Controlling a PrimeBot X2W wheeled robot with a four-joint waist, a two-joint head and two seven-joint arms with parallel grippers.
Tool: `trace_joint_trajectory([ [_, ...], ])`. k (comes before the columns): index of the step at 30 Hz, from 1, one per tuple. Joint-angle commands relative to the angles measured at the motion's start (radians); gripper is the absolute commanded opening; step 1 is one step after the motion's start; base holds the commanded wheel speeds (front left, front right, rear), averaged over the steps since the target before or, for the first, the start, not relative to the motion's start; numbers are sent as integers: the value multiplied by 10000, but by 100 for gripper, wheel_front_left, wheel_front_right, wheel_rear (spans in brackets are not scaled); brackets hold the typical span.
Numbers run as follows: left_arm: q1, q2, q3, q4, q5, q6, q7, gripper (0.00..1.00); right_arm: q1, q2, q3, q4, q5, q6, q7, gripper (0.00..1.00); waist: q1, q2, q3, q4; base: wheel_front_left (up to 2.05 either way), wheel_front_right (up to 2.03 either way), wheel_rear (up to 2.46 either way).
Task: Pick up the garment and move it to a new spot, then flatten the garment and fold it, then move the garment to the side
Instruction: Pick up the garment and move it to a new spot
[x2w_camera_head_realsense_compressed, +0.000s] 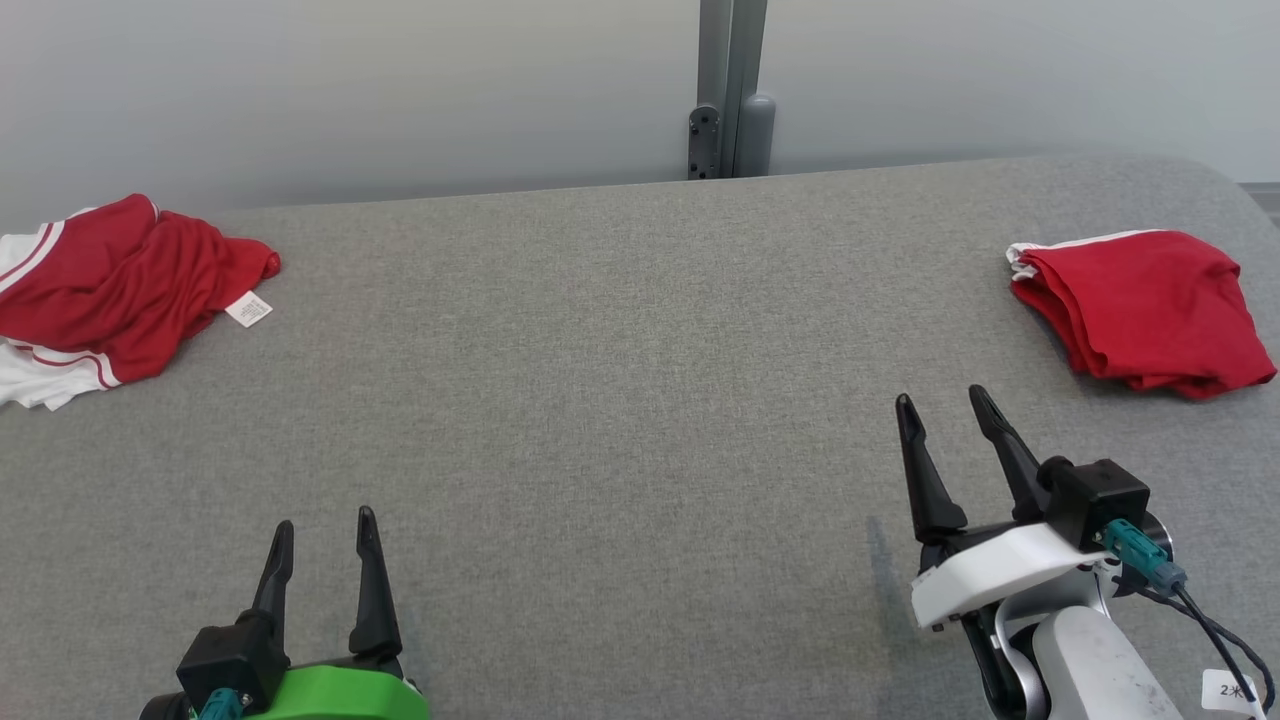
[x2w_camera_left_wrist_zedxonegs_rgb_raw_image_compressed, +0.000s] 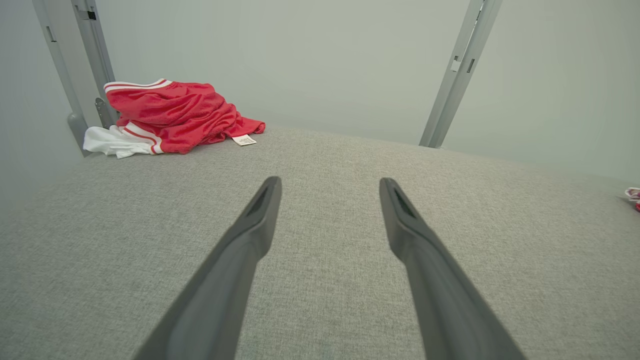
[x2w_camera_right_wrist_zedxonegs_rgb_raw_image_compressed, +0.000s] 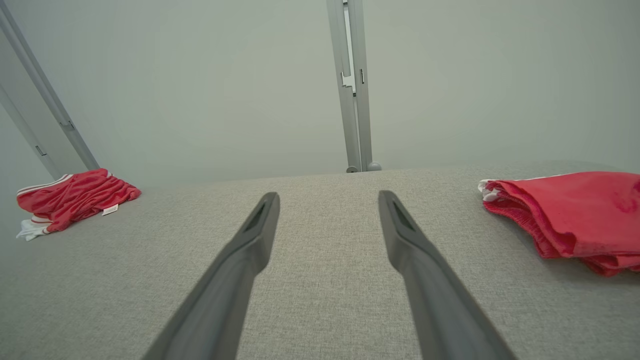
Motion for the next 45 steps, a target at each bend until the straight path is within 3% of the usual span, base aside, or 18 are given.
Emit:
trace_joint_trajectory([
  [1,-78,-6,30,0,73,-33,-28,100,77,-17,-17,-10,35,-7,-28,100,1,0,9,25,0,0,0],
  [9,-261,-17,92,-63,80,-41,-17,100,223,-16,-43,-87,-77,-5,-28,100,1,0,2,773,0,0,0],
  [26,67,-33,293,-140,170,-52,-17,100,324,-22,319,-83,-8,-5,-28,100,1,0,-192,5075,0,0,0],
  [36,805,-40,890,-1020,-134,366,-16,100,-621,-34,1738,536,234,-5,9,100,1,0,37,5290,0,0,0],
  [45,1101,-39,690,-1333,-353,541,-16,100,-899,-32,2045,805,281,-5,-12,100,1,0,168,5295,0,0,0],
])
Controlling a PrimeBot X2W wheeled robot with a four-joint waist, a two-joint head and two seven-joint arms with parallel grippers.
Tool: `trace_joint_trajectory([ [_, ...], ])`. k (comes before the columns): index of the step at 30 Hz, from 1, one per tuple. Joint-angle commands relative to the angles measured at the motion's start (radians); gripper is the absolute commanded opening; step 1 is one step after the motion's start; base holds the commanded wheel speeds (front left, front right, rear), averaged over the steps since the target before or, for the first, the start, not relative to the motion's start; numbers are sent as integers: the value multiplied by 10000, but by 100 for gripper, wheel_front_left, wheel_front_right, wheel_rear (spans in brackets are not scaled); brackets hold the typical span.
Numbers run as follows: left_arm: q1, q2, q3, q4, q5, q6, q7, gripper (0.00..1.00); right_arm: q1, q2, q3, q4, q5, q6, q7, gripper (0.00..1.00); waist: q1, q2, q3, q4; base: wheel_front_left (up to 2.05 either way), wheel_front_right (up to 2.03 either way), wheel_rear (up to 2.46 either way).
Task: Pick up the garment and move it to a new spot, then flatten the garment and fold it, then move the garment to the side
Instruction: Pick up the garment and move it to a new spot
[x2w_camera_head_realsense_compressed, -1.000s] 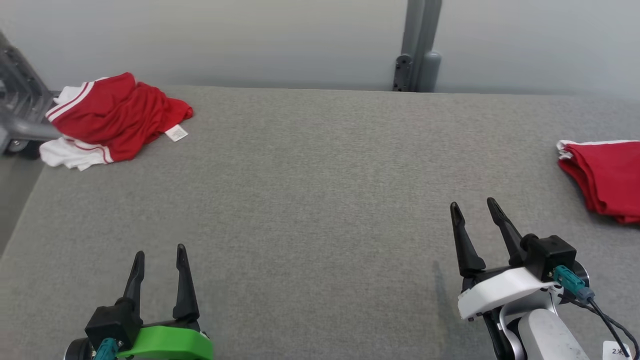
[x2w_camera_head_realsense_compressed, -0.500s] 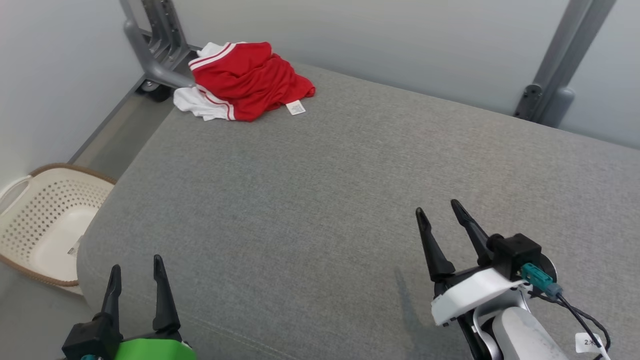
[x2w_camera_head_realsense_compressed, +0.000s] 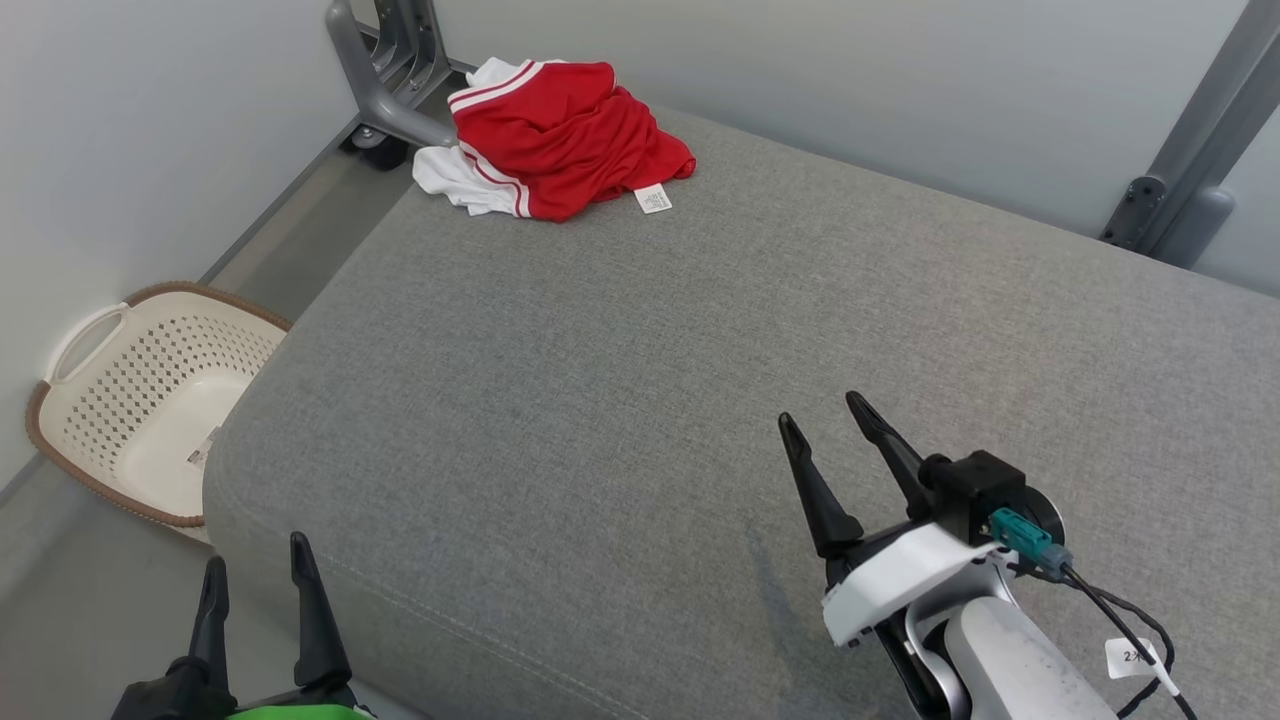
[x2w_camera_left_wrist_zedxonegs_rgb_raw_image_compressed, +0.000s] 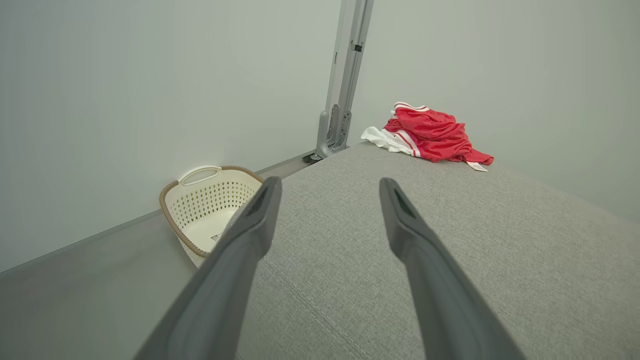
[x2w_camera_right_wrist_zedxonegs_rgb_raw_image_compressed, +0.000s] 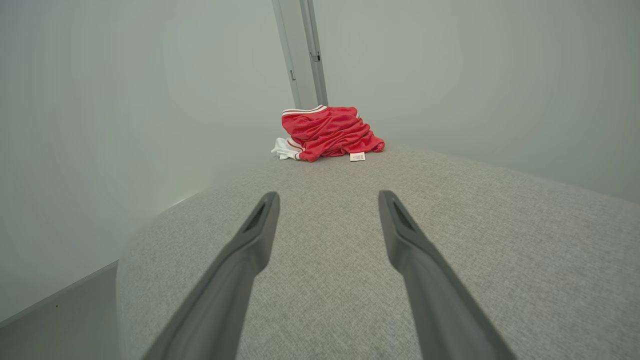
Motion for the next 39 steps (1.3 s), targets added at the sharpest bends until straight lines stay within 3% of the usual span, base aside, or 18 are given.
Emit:
trace_joint_trajectory([
  [1,55,8,-40,17,-87,3,-1,100,-128,-53,-57,23,-65,-3,-26,100,0,0,80,-6,0,0,0],
  [7,-681,33,-290,412,154,-320,-2,100,-29,-53,-602,-255,-490,-3,-33,100,0,0,556,-12,0,0,0],
  [11,-1944,462,-431,1011,473,-711,12,100,260,-55,-1221,-649,-967,-3,42,100,0,0,1003,-27,0,0,0],
  [20,-6265,2186,-156,1993,885,-1284,829,100,-89,-64,-1549,-2000,-1959,-2,775,100,0,0,2495,-1686,0,0,0],
  [27,-9319,3417,151,3780,814,-1565,1971,100,-408,-210,-1758,-3199,-2301,-2,1203,100,0,0,3746,-3057,0,0,0],
  [32,-10851,3943,186,5280,652,-1751,2352,100,-520,-361,-2042,-4088,-2455,-2,1424,100,0,0,4861,-3812,0,0,0],
  [39,-12067,3993,-375,6850,76,-2125,2503,100,-637,-452,-2342,-5031,-2664,-2,1538,100,0,0,6070,-4261,0,0,0],
])
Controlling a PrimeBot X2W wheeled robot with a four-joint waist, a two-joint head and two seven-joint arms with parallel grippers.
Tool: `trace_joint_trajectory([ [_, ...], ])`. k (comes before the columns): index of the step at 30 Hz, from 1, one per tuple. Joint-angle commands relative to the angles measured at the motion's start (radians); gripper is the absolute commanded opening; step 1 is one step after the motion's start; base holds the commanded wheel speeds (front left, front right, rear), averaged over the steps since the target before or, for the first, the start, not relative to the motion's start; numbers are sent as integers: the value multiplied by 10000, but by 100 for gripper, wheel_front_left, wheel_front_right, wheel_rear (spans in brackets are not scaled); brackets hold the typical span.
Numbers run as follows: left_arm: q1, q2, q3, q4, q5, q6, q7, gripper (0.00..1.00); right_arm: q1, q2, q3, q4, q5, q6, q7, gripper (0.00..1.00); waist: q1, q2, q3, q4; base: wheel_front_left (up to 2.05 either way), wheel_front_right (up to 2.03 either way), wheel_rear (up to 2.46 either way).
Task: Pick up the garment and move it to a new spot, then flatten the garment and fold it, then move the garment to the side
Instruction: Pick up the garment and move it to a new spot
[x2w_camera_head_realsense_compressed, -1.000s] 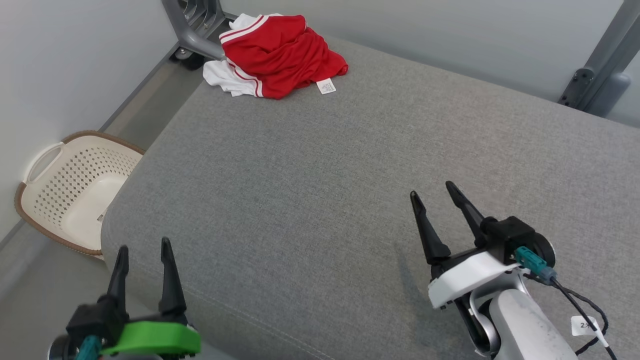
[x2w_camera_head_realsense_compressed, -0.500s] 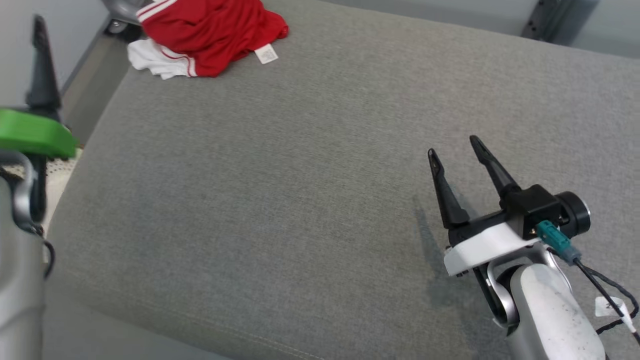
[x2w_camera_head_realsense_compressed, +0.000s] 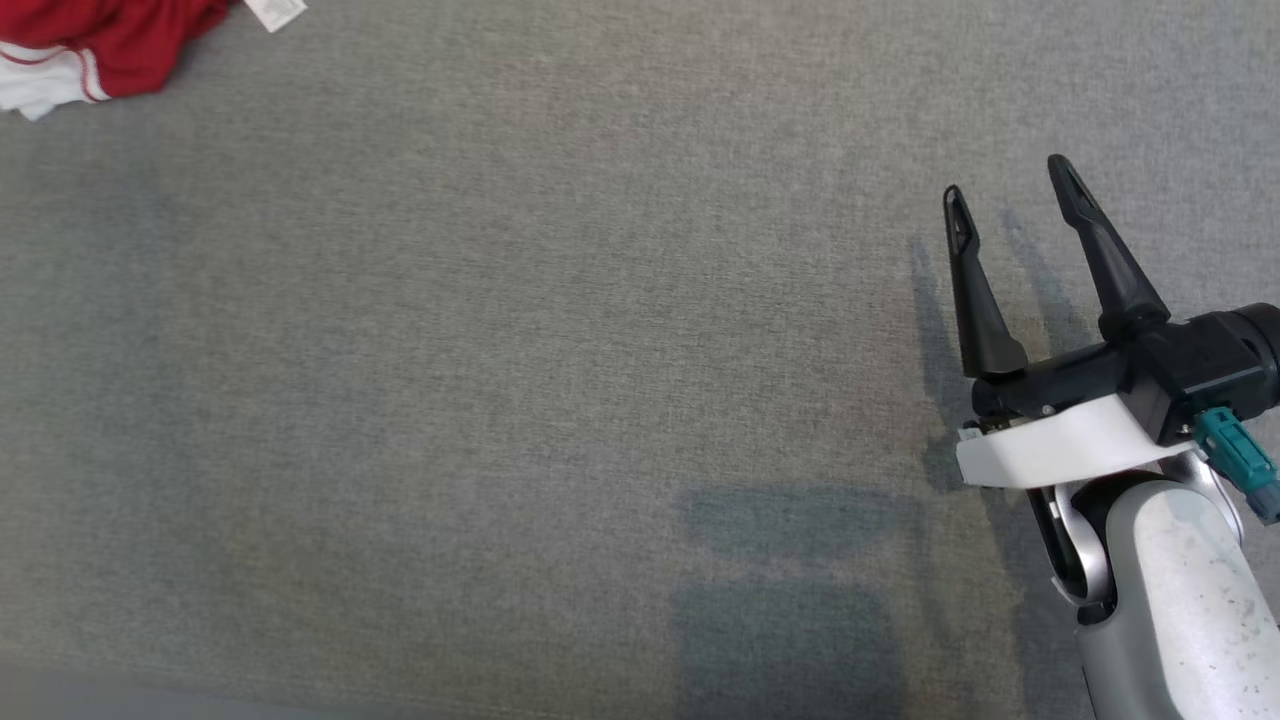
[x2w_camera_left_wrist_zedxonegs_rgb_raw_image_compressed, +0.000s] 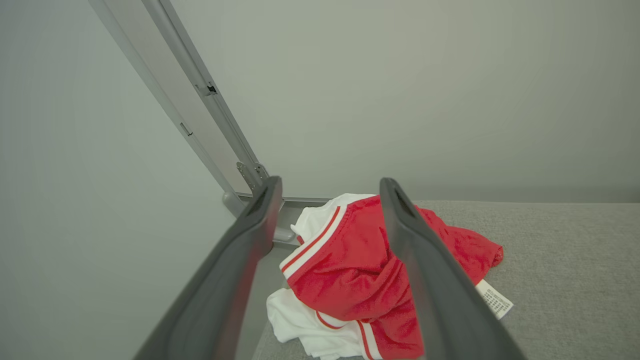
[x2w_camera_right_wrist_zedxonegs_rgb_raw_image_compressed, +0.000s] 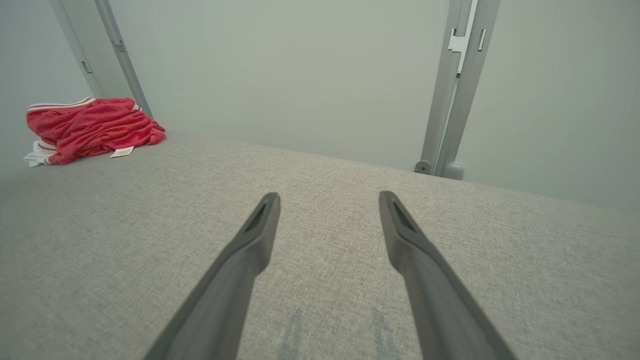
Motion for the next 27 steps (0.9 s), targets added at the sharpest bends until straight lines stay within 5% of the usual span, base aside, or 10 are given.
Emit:
trace_joint_trajectory([
  [1,-180,20,-166,258,-63,-39,-57,100,-191,-37,-41,-169,-81,0,16,100,-1,0,1501,-1102,0,0,0],
  [18,-1120,775,-1012,2967,-398,73,-733,100,-312,-96,-62,-1553,-361,0,62,100,-1,0,2204,-1448,0,0,0],
  [19,-1156,785,-1034,3079,-357,119,-802,87,-313,-89,-89,-1613,-381,0,50,100,-1,0,2218,-1458,0,0,0],
  [20,-1184,769,-1101,3174,-291,100,-863,21,-315,-82,-107,-1654,-392,0,44,100,-1,0,2225,-1458,0,0,0],
  [21,-1222,743,-1137,3272,-304,98,-933,6,-321,-76,-128,-1669,-388,0,42,100,-1,0,2221,-1455,0,0,0],
  [27,-1507,624,-1437,3481,-143,57,-1571,0,-330,9,-133,-1419,-314,0,-198,100,-1,0,1793,-1415,0,0,0],
])
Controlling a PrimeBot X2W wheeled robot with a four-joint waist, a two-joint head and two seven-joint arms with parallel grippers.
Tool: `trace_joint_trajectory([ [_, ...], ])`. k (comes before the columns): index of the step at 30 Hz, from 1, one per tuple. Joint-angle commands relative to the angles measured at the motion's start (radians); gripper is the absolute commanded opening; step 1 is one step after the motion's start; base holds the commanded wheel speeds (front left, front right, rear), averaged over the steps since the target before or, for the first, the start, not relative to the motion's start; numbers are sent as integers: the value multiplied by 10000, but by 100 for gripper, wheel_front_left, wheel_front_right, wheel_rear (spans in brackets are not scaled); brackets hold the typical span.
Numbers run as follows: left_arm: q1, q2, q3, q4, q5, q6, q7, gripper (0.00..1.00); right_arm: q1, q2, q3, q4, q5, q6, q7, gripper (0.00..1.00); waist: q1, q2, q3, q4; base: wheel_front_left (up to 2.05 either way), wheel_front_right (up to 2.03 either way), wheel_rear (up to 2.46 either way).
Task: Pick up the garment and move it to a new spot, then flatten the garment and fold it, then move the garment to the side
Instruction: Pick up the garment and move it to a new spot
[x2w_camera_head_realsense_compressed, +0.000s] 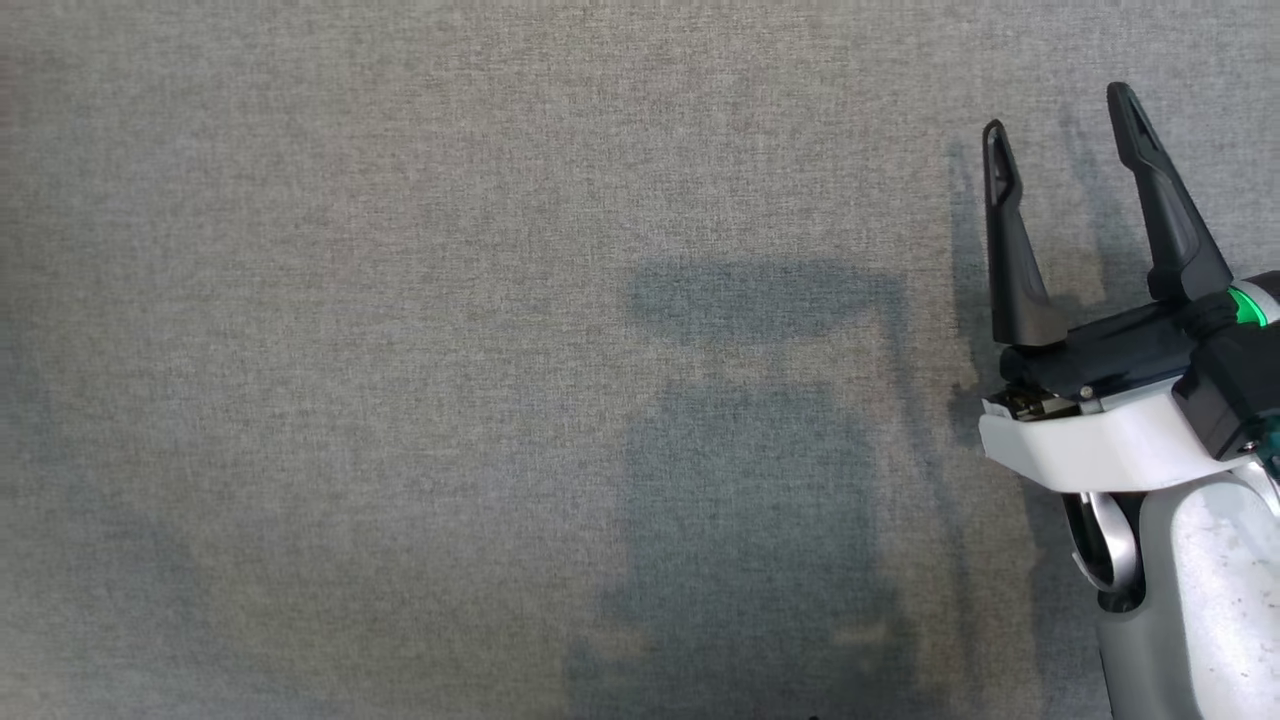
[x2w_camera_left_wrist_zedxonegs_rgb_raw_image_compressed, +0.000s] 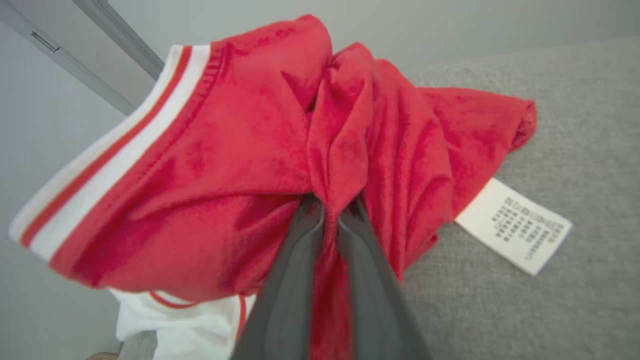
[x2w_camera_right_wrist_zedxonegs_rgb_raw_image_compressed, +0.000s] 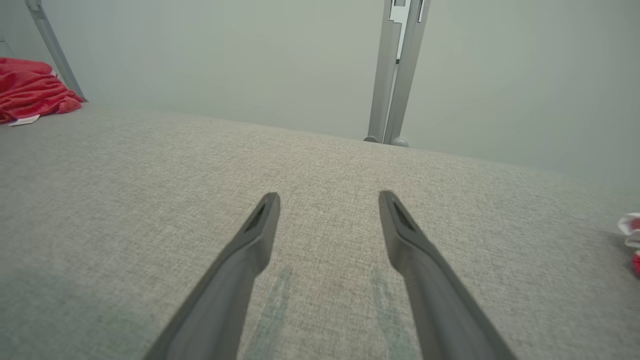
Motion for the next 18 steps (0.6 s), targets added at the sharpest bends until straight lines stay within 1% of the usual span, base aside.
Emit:
trace_joint_trajectory([
  [1,-220,25,-95,-9,103,-47,-143,0,-137,19,22,128,92,0,-111,100,-1,0,-348,18,0,0,0],
  [5,-383,-59,-481,-262,165,-117,-406,0,-115,102,44,541,183,0,-333,100,-1,0,-1028,-8,0,0,0],
  [9,-480,-35,-984,-714,213,-155,-516,0,-50,212,-2,1053,282,0,-570,100,-1,0,-1974,-92,0,0,0],
  [14,-164,-206,-1624,-1592,-119,-163,-286,0,120,317,-75,1804,515,0,-883,100,-1,0,-3314,-269,0,0,0],
  [18,347,-276,-2523,-2772,-402,-162,170,0,369,361,-179,2352,761,0,-1099,100,-1,0,-4383,-480,0,0,0],
])
